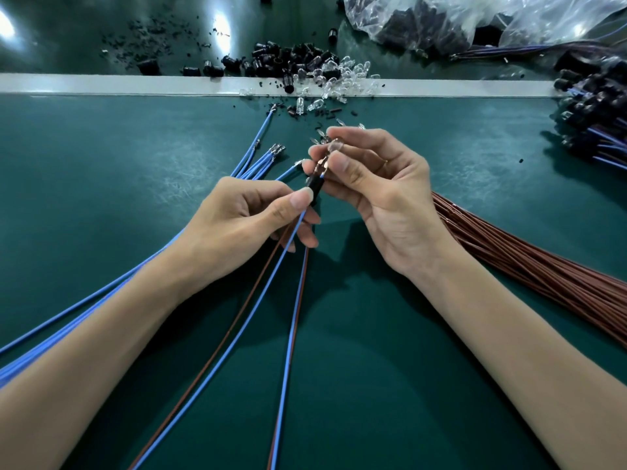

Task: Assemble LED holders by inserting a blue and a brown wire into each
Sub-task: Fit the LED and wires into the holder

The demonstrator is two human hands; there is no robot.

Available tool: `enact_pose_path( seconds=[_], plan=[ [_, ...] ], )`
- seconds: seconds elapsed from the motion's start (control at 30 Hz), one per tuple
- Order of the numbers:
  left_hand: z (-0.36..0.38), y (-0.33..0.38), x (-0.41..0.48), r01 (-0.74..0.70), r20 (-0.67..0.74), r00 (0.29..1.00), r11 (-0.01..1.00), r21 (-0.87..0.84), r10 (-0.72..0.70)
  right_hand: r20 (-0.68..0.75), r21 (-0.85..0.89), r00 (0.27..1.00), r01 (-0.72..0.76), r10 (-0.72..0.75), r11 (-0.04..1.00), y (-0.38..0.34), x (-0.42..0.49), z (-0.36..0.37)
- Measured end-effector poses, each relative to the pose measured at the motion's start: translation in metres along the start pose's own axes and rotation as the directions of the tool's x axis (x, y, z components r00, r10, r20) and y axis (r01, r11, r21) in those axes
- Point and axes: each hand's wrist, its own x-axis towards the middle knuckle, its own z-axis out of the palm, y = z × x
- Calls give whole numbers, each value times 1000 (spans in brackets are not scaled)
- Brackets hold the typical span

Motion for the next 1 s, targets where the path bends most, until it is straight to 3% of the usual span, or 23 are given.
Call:
enact_pose_path(
  seconds=[0.23,0.57,0.77,0.87,1.0],
  plan=[
    [-2,-1,0,-39,-22,999,999,-12,38,9,-144,1000,19,-18,989,3,0,0],
    [-2,-4,0,-85,-22,996,996,6,85,46,-144,999,24,-18,989,0,-2,0],
    [-2,-8,1,-102,21,995,987,126,100,102,-158,994,54,-38,986,3,-7,4],
    [-1,-7,1,-107,51,994,982,153,100,152,-212,988,72,-40,975,1,-7,3],
    [-3,-6,2,-91,-24,995,989,119,95,187,-369,982,94,-25,925,-7,-4,-7]
  ],
)
